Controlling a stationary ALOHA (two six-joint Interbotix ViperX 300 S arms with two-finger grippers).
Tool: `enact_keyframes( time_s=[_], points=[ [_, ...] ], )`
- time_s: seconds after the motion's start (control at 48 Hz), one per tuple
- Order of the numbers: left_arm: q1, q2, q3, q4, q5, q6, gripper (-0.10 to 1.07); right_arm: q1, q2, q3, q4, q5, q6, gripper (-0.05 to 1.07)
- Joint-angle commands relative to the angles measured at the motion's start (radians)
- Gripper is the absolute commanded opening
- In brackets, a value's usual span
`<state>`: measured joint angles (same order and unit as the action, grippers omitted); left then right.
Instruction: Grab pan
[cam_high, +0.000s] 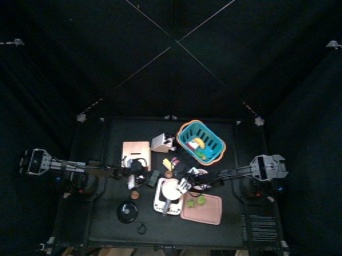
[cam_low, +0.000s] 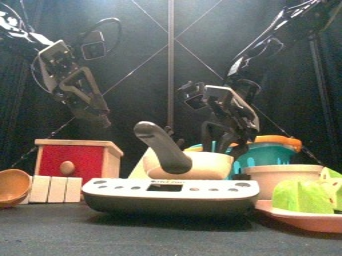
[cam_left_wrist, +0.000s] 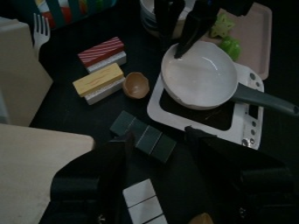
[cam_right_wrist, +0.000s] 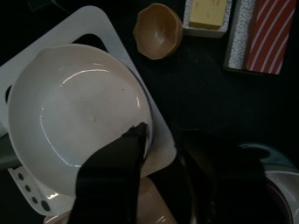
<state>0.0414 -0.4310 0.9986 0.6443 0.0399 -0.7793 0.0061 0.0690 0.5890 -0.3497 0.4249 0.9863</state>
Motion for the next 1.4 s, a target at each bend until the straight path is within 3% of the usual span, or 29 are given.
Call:
enact_keyframes(
  time_s=[0.0,0.312,0.521,0.771,1.375],
  points=[
    [0.005,-0.009,-0.011,-0.006,-0.018,-0.002,0.87,-0.005,-0.021,-0.021,-0.002,0.005,0.002,0.63],
    [0.018,-0.057,0.002,-0.038,-0.095,-0.002,0.87,-0.003,-0.031,-0.04,0.006,0.005,0.005,0.43],
    [0.067,-0.114,0.064,-0.104,-0.192,-0.002,0.87,-0.005,-0.051,-0.046,0.014,0.003,0.006,0.35],
    [0.104,-0.173,0.114,-0.13,-0.262,0.006,0.87,-0.012,-0.092,-0.046,0.031,-0.015,0.003,0.34],
    [0.104,-0.169,0.13,-0.11,-0.259,0.005,0.87,-0.025,-0.094,-0.054,0.034,-0.028,0.003,0.34]
  ],
)
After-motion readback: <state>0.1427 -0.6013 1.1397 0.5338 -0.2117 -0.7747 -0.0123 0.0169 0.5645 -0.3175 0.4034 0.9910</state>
